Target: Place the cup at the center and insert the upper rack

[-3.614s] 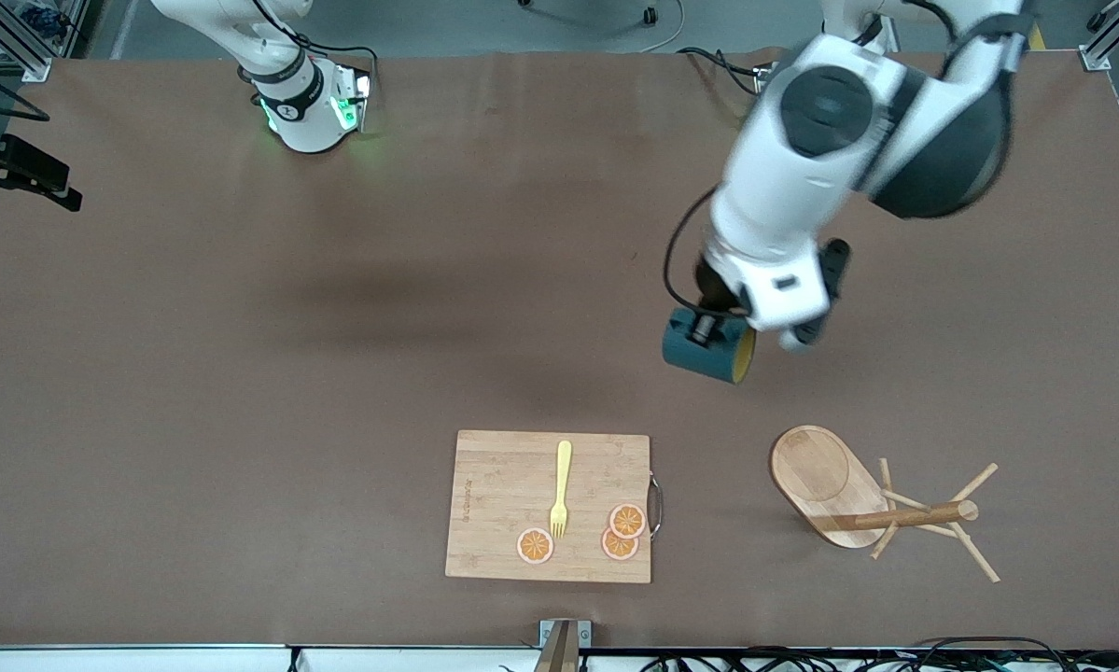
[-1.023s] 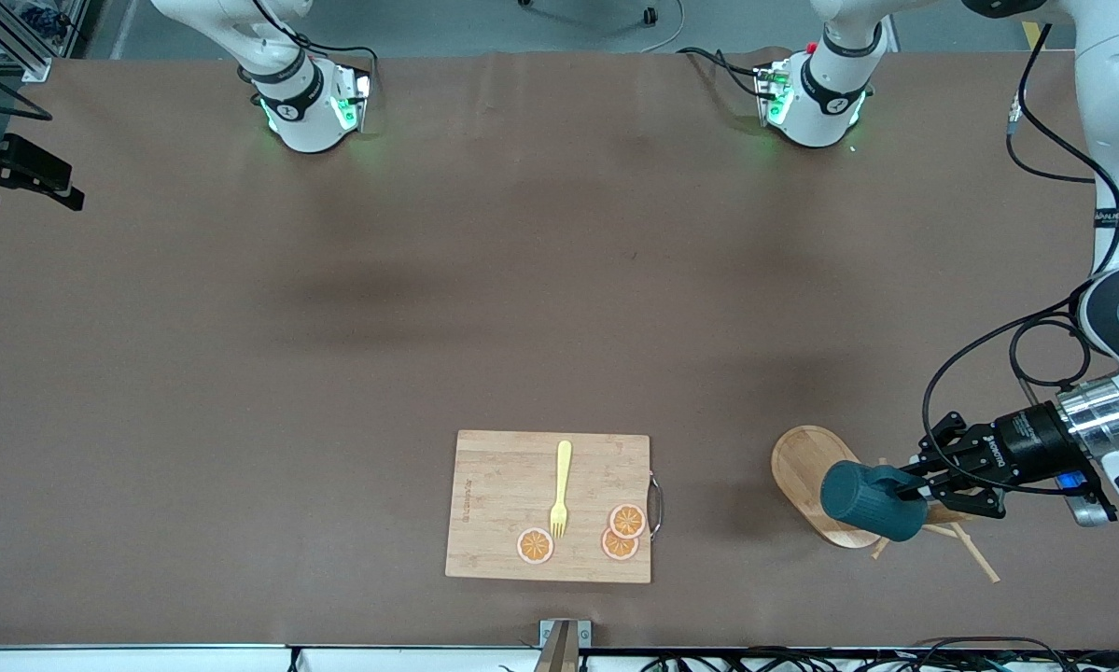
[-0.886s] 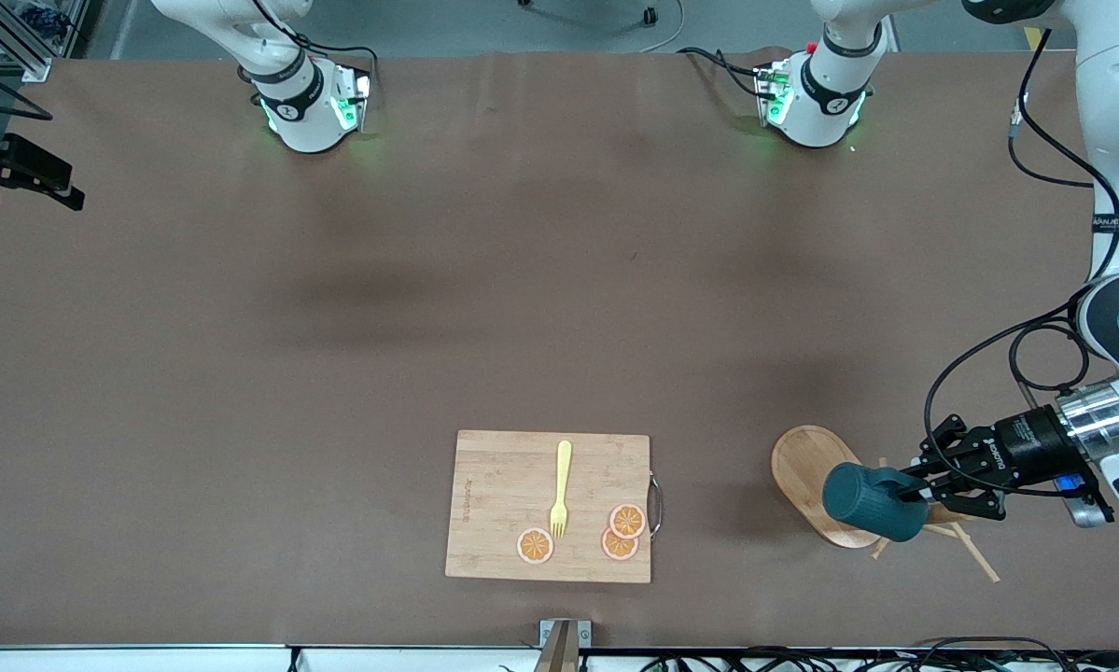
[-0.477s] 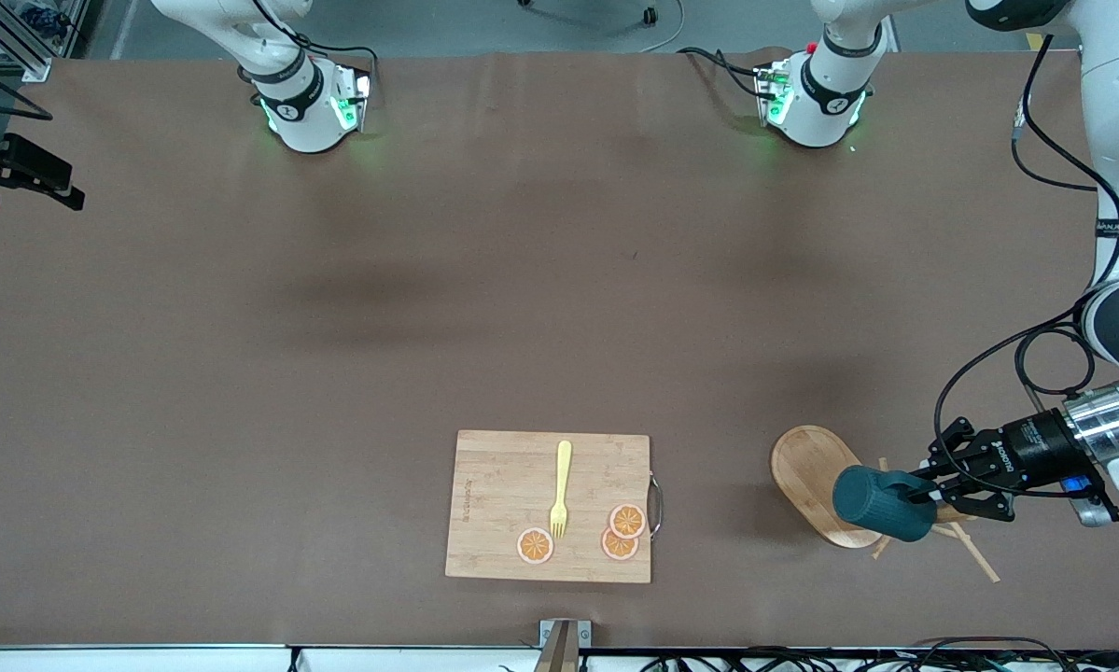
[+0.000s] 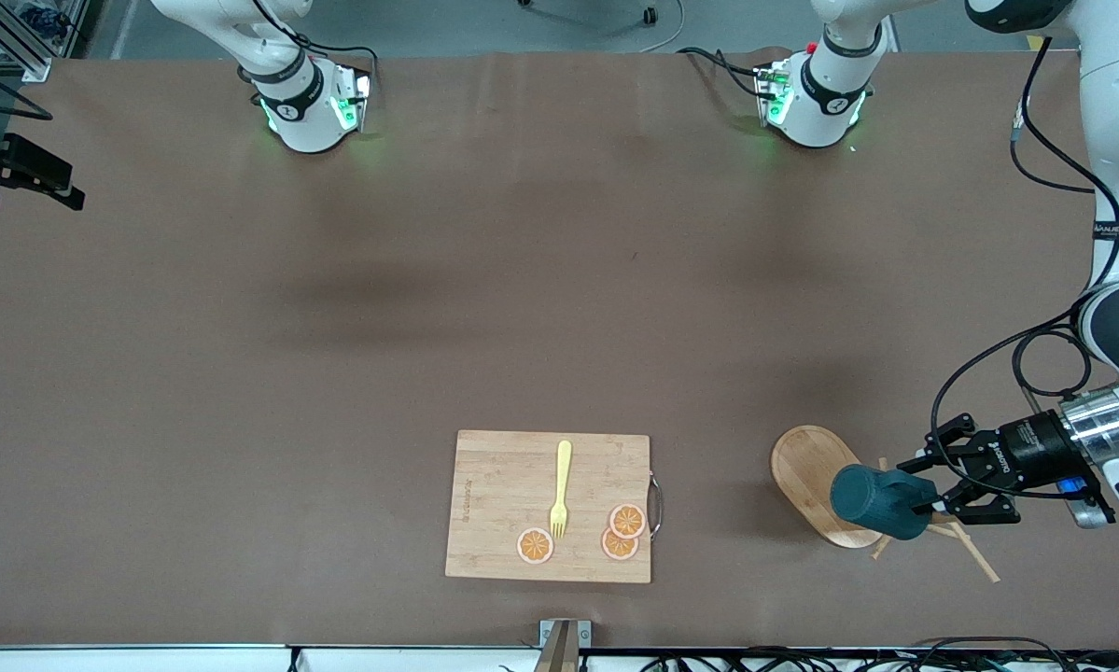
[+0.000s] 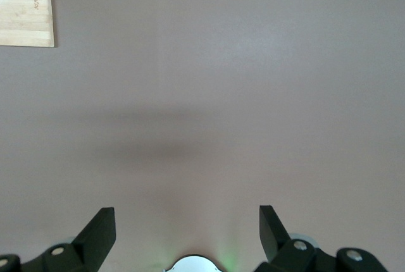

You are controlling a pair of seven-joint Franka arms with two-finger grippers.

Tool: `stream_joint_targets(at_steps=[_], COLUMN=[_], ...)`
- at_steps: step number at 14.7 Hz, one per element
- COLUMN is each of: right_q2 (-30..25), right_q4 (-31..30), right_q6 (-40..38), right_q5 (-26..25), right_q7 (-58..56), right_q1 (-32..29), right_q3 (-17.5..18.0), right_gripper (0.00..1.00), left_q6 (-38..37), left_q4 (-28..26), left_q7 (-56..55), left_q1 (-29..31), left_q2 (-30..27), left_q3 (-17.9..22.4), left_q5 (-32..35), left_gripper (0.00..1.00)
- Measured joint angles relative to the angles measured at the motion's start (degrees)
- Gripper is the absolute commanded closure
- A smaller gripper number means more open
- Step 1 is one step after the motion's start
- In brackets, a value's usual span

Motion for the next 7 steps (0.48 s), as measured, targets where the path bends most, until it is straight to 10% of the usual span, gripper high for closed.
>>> stream_joint_targets(at_steps=[7], right_q2=[0.0], right_q4=[0.0], right_q6=[0.0], right_q5=[0.0], right_q7=[0.0], right_q1=[0.2], right_q3=[0.2], right_gripper=[0.0], left_q6=[-9.2], left_q4=[0.8], left_q7=[0.5], left_q1=[-0.7], left_q2=[-10.8], left_q3=[-8.0], left_q5=[29.6], left_gripper=[0.0])
